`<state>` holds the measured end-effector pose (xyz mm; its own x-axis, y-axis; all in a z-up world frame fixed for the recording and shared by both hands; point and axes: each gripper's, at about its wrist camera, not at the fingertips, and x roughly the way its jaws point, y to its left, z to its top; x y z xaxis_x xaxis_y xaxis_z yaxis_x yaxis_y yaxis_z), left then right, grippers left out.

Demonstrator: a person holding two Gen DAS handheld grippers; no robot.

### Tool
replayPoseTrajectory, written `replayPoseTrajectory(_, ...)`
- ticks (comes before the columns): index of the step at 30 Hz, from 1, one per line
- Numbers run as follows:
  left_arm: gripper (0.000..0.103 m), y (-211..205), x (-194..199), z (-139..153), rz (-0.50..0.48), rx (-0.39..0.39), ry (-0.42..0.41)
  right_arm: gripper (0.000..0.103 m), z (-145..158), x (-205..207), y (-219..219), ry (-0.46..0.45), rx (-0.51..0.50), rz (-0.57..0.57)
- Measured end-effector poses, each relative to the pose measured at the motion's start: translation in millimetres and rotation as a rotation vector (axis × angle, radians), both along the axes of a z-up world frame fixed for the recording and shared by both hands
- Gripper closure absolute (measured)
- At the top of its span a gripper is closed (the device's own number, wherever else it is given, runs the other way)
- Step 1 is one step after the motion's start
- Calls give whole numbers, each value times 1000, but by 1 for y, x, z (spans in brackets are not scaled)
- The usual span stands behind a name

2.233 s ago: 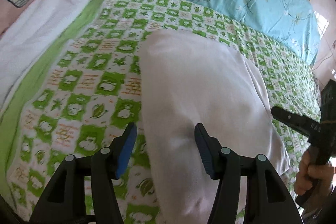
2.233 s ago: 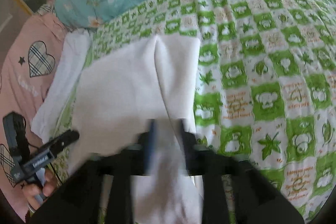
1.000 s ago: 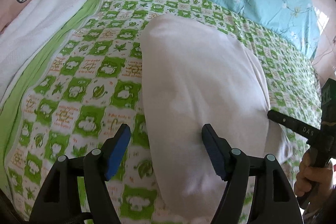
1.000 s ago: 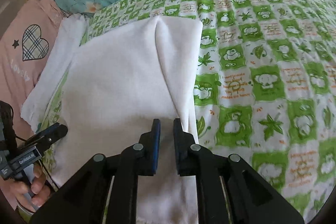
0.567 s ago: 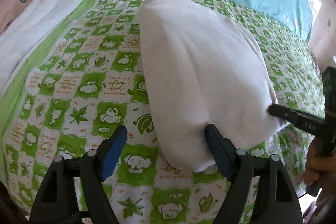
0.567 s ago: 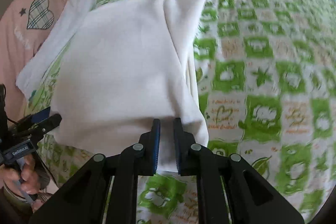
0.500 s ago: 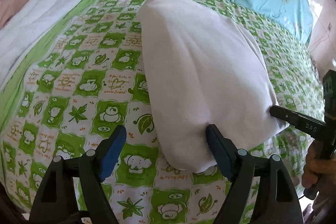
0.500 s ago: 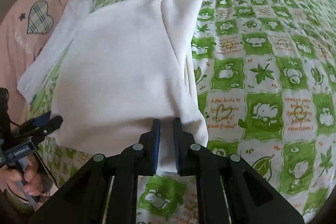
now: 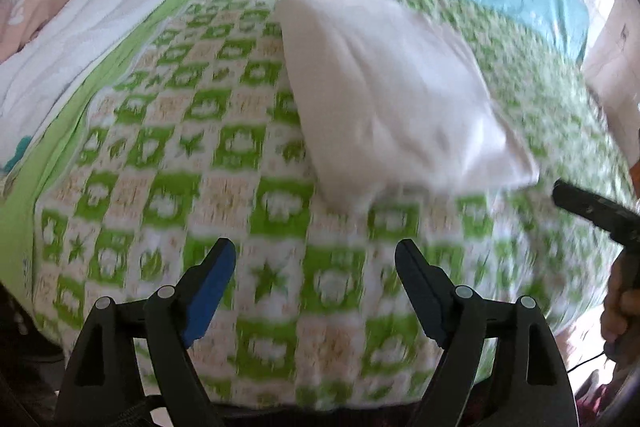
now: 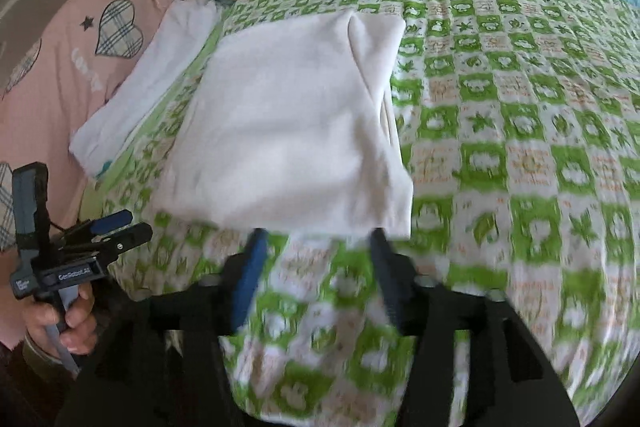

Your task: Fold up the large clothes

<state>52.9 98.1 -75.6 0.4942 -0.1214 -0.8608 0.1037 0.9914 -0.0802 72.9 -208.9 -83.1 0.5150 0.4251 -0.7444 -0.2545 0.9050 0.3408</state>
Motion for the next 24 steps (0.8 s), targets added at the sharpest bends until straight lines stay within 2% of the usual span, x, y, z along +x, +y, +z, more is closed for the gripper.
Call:
replayPoseTrajectory(4, 21, -5, -20, -8, -29, 56, 16, 32, -7, -20, -2, 7, -35, 26)
replayPoseTrajectory(6, 21, -7, -28, -4, -39, 81, 11, 27, -8, -29, -1, 10, -52, 43)
replayPoseTrajectory(10, 20, -9, -37, 31, -59, 90, -60, 26, 4, -45, 2, -13, -70, 95)
replayPoseTrajectory(12, 15, -12, -40, 56, -61, 111, -128, 23, 22, -51, 3, -69, -80, 122)
replayPoseTrajectory(14, 10, -15, -38, 66, -65, 125, -157, 20, 35, -55, 4, -123, -97, 131)
replayPoseTrajectory(16, 5, -17, -31, 67, -65, 132, -168, 8, 40, -53, 5, -149, -111, 131)
replayPoseTrajectory(18, 5, -18, -20, 58, -59, 126, -128, 0, 37, -45, 6, -150, -113, 118)
replayPoseTrajectory(24, 5, -19, -4, 34, -36, 144, -79, 0, 15, -27, 10, -95, -88, 93)
